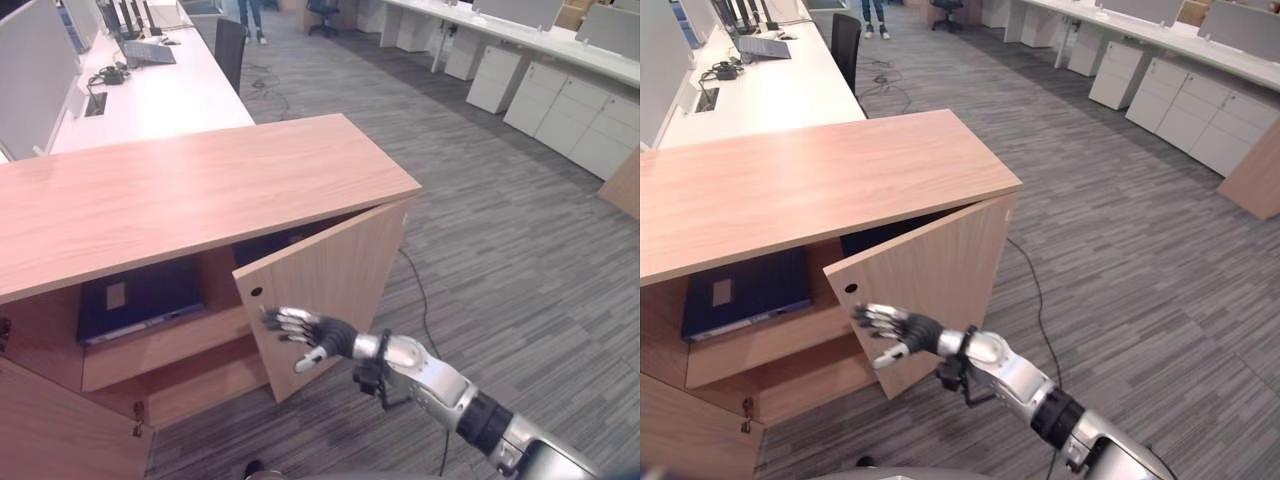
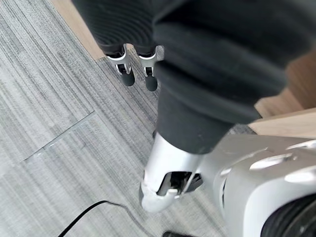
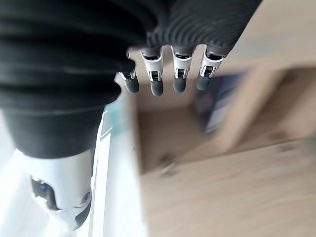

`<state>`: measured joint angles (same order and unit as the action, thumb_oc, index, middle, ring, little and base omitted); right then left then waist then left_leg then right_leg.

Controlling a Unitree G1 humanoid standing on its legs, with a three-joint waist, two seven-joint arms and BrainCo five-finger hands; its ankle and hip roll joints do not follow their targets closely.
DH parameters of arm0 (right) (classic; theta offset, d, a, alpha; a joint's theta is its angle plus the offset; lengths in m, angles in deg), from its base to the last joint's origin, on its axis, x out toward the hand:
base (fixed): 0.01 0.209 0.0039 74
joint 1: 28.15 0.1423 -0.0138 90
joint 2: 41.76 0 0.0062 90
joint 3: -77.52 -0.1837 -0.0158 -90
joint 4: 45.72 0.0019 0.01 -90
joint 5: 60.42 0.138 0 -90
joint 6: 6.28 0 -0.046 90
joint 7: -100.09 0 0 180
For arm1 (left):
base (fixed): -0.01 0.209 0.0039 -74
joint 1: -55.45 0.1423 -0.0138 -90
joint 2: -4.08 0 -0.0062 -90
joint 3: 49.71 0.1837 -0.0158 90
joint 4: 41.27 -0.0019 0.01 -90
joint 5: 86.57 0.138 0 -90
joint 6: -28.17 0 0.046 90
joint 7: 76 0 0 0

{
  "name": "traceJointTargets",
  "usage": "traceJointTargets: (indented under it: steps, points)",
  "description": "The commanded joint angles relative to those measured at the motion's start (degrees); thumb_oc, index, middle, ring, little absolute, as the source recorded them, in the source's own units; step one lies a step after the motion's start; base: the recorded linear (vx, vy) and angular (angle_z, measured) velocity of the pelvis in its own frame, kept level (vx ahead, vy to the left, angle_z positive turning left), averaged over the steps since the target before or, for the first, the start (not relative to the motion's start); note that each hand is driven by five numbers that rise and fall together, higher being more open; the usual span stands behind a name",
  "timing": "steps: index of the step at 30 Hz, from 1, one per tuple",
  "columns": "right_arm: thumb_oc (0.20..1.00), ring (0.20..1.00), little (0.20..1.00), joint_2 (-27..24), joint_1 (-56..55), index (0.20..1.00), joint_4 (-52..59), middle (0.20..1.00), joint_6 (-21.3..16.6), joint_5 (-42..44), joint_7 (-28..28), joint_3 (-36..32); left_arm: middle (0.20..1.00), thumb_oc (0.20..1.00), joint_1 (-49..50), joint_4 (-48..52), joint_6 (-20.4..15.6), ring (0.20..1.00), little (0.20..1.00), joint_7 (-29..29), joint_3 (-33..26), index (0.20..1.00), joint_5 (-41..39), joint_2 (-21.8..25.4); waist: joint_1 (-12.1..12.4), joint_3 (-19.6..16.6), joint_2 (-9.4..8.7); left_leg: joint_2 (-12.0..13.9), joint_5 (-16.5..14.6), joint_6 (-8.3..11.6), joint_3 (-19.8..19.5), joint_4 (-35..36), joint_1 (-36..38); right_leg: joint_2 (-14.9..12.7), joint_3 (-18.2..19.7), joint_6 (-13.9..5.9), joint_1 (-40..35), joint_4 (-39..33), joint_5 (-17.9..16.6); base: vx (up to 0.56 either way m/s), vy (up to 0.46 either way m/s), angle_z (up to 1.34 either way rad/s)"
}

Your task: Put the empty folder in the office cabinet

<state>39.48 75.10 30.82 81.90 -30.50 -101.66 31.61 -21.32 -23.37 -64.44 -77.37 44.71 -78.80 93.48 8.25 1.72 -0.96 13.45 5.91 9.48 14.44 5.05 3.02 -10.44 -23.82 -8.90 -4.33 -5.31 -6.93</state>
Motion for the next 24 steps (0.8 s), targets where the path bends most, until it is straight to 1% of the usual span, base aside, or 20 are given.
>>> traceJointTargets:
  steps: [1,3,4,5,6,7,9,10,11,12,13,15,16,17,18,19,21,23,24]
  points:
    - [1.000,1.000,1.000,0.50,-1.43,1.000,-1.05,1.000,-1.66,-3.17,0.95,-3.06,1.000,1.000,-2.81,-4.40,-0.61,1.000,1.000,-0.52,0.97,1.000,-0.65,0.40,-0.79,0.19,-0.63,-0.92,-1.95,-1.69,-0.17,-1.17,-0.39,4.20,1.07,2.59,0.13,0.57,7.96,0.01,-0.070,0.32]
    - [1.000,1.000,1.000,1.02,-3.92,1.000,-6.38,1.000,-1.94,-4.58,2.60,-5.36,1.000,1.000,-2.37,-4.66,-0.77,1.000,1.000,-1.49,0.89,1.000,-2.05,-0.32,-0.73,0.50,-0.28,-0.48,-1.66,-1.52,-1.18,-1.90,-1.07,4.63,0.62,3.01,-0.19,0.59,8.48,0.00,-0.092,0.30]
    - [1.000,1.000,1.000,1.07,-3.91,1.000,-6.47,1.000,-2.00,-4.61,2.59,-5.36,1.000,1.000,-2.37,-4.66,-0.77,1.000,1.000,-1.49,0.91,1.000,-2.07,-0.30,-0.75,0.49,-0.29,-0.46,-1.68,-1.51,-1.23,-1.95,-1.12,4.65,0.58,3.02,-0.19,0.59,8.49,-0.01,-0.120,0.09]
    - [1.000,1.000,1.000,1.66,-6.05,1.000,-11.52,1.000,-2.12,-6.65,4.24,-7.97,1.000,1.000,-1.26,-4.77,-0.55,1.000,1.000,-2.36,-0.03,1.000,-5.10,-1.82,-0.25,1.00,-0.03,-0.06,-1.16,-1.25,-2.43,-2.75,-2.13,5.12,-0.25,3.44,-0.44,0.51,8.95,-0.03,-0.135,0.08]
    - [1.000,1.000,1.000,2.81,-6.53,1.000,-15.21,1.000,-2.11,-6.11,5.42,-9.29,1.000,1.000,-1.01,-4.69,0.42,1.000,1.000,-3.93,-2.29,1.000,-13.18,-3.75,0.48,1.54,0.00,0.12,-0.69,-1.13,-3.26,-3.11,-2.84,5.28,-0.87,3.63,-0.37,0.45,8.98,-0.04,-0.162,0.16]
    - [1.000,1.000,1.000,3.68,-6.81,1.000,-18.02,1.000,-1.86,-6.18,5.84,-9.65,1.000,1.000,-0.85,-4.10,0.04,1.000,1.000,-4.60,-3.44,1.000,-18.22,-4.70,0.81,1.81,0.07,0.26,-0.43,-1.06,-3.86,-3.34,-3.30,5.32,-1.44,3.72,-0.27,0.45,8.94,-0.05,-0.123,0.24]
    - [1.000,1.000,1.000,5.45,-6.88,1.000,-23.33,1.000,-1.63,-5.51,7.34,-10.93,1.000,1.000,-2.04,0.04,-0.09,1.000,1.000,-4.55,-4.90,1.000,-31.73,-5.34,1.19,2.42,0.16,0.48,0.30,-1.08,-4.97,-3.29,-3.83,5.42,-2.92,3.83,-0.32,0.31,8.61,0.00,-0.114,0.39]
    - [1.000,1.000,1.000,6.32,-6.87,1.000,-26.47,1.000,-1.46,-5.54,7.87,-11.11,1.000,1.000,-2.37,1.59,-0.60,1.000,1.000,-5.14,-5.04,1.000,-36.85,-5.33,1.26,2.55,0.36,0.87,-0.33,-0.57,-5.48,-3.02,-3.24,5.81,-2.76,3.57,-0.95,0.32,9.37,0.05,-0.081,0.39]
    - [1.000,1.000,1.000,6.32,-6.87,1.000,-26.47,1.000,-1.46,-5.54,7.87,-11.11,1.000,1.000,-2.37,1.59,-0.60,1.000,1.000,-5.14,-5.04,1.000,-36.85,-5.33,1.26,2.55,0.36,0.87,-0.33,-0.57,-5.48,-3.02,-3.24,5.81,-2.76,3.57,-0.95,0.32,9.37,0.02,-0.085,0.28]
    - [1.000,1.000,1.000,8.21,-6.08,1.000,-32.52,1.000,-1.16,-7.10,8.86,-11.62,1.000,1.000,-3.72,4.40,-0.61,1.000,1.000,-4.64,-4.01,1.000,-43.22,-5.40,1.61,3.40,0.44,1.10,0.32,-0.36,-6.30,-3.82,-4.48,5.67,-4.29,3.78,-1.42,0.31,9.58,-0.09,-0.065,0.23]
    - [1.000,1.000,1.000,8.66,-5.57,1.000,-35.46,1.000,-1.07,-7.56,9.88,-12.19,1.000,1.000,-4.96,6.01,-1.07,1.000,1.000,-4.24,-2.94,1.000,-45.72,-5.60,1.68,4.15,0.40,1.50,0.77,-0.12,-6.01,-5.72,-6.33,5.42,-5.65,4.07,-1.71,0.31,9.82,-0.15,-0.086,0.28]
    - [1.000,1.000,1.000,10.16,-4.29,1.000,-42.38,1.000,-0.90,-8.83,12.01,-13.61,1.000,1.000,-7.63,10.52,-1.42,1.000,1.000,-3.70,-1.91,1.000,-50.95,-5.77,1.67,5.22,0.03,3.27,1.76,-0.14,-2.03,-10.26,-9.23,5.03,-8.71,4.82,-2.08,0.46,10.32,-0.14,-0.058,0.59]
    - [1.000,1.000,1.000,11.38,-3.46,1.000,-47.13,1.000,-0.17,-9.79,13.07,-14.46,1.000,1.000,-8.46,12.23,-1.49,1.000,1.000,-4.02,-1.69,1.000,-52.94,-5.94,1.92,5.13,0.00,3.81,1.20,-0.44,-0.39,-11.22,-9.17,4.88,-9.63,4.96,-2.33,0.42,10.46,-0.05,-0.026,0.89]
    - [1.000,1.000,1.000,11.82,-2.99,1.000,-49.37,1.000,-0.11,-10.32,12.47,-15.49,1.000,1.000,-7.91,10.84,0.61,1.000,1.000,-7.38,-2.64,1.000,-51.30,-4.86,2.22,5.06,-0.01,3.97,0.78,-0.49,-0.07,-11.41,-8.84,4.82,-9.90,4.91,-2.66,0.36,10.45,0.02,0.003,0.80]
    - [1.000,1.000,1.000,12.59,-2.65,1.000,-51.84,1.000,-0.07,-11.40,12.84,-16.95,1.000,1.000,-6.71,9.11,-0.93,1.000,1.000,-8.12,-4.20,1.000,-52.94,-4.13,2.97,4.79,0.09,3.96,0.12,-0.51,-0.32,-11.31,-8.03,4.67,-10.56,4.71,-3.41,0.31,10.25,0.06,0.049,0.76]
    - [1.000,1.000,1.000,13.02,-2.75,1.000,-53.76,1.000,0.76,-11.84,12.38,-18.59,1.000,1.000,-7.17,7.44,0.91,1.000,1.000,-8.55,-5.36,1.000,-52.32,-4.31,3.04,4.47,0.25,4.25,-0.44,-0.32,-0.37,-11.04,-7.00,4.39,-10.98,4.50,-4.02,0.36,9.98,0.07,0.070,0.58]
    - [1.000,1.000,1.000,13.90,-2.68,1.000,-57.29,1.000,1.32,-12.39,13.01,-20.39,1.000,1.000,-8.12,5.16,0.93,1.000,1.000,-8.05,-6.49,1.000,-52.30,-4.47,2.86,3.57,0.50,4.77,-0.95,-0.12,-0.01,-10.43,-5.39,3.90,-11.28,4.32,-4.55,0.51,9.61,0.05,0.104,0.91]
    - [1.000,1.000,1.000,14.39,-2.53,1.000,-58.15,1.000,1.47,-12.18,13.26,-21.04,1.000,1.000,-8.25,4.39,0.81,1.000,1.000,-8.01,-6.51,1.000,-52.64,-5.02,2.78,3.38,0.56,4.98,-0.92,-0.03,0.20,-10.08,-4.86,3.70,-11.44,4.28,-4.63,0.53,9.55,0.01,0.126,0.35]
    - [1.000,1.000,1.000,14.56,-2.39,1.000,-59.83,1.000,1.45,-11.18,14.19,-23.26,1.000,1.000,-8.82,3.86,0.76,1.000,1.000,-8.60,-5.31,1.000,-51.74,-6.08,2.60,2.74,0.69,5.25,-0.67,0.24,1.74,-8.40,-3.91,2.99,-12.88,3.90,-4.42,0.61,9.25,-0.01,0.156,-0.09]
